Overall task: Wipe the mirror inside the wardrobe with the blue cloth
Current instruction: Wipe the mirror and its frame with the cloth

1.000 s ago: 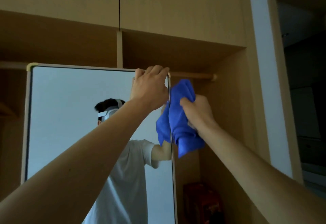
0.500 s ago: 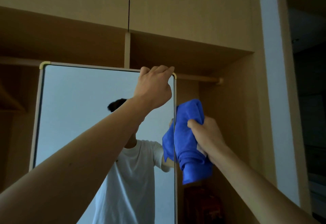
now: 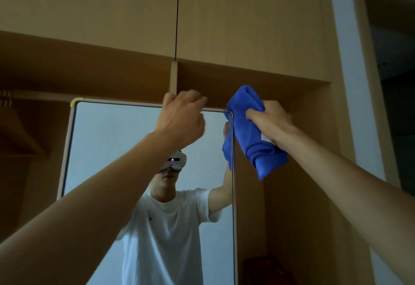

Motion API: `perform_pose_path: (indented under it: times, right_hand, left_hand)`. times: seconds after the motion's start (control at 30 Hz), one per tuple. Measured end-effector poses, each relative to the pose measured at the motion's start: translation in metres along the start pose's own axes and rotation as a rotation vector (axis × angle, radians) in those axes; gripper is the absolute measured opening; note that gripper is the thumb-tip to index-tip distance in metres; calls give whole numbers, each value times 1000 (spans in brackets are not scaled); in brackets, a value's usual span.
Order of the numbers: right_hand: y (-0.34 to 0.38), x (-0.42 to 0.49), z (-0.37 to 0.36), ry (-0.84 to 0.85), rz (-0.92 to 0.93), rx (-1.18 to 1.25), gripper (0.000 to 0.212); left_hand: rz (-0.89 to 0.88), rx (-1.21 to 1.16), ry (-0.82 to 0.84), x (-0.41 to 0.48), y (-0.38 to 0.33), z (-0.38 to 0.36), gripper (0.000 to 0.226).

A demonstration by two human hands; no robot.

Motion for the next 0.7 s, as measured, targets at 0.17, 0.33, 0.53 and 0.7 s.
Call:
perform_pose_path:
  times: [0.17,0.33,0.53,0.7]
  right_hand:
    - [16,5,2,-5,160,-159,20]
    - [48,12,-3,-52,303,-461,18]
    - [110,8,-49,20,565,-632,8]
    - [173,4,-97,31,640,-607,13]
  left_hand:
    - [143,193,-54,-30,63,15,36]
    - [148,130,-47,-42,82,25,37]
    - [158,-62,21,-39,79,29,23]
    - [200,-163,55,-44,94,32,13]
Point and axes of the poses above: each hand's wrist, its own x-axis towards the middle knuckle, its own z-axis out of the back of the hand, y = z × x, the point moved 7 cm from there along x, towards the middle knuckle, and after that the axes turned 9 degrees about y, right-handed, at the moved point
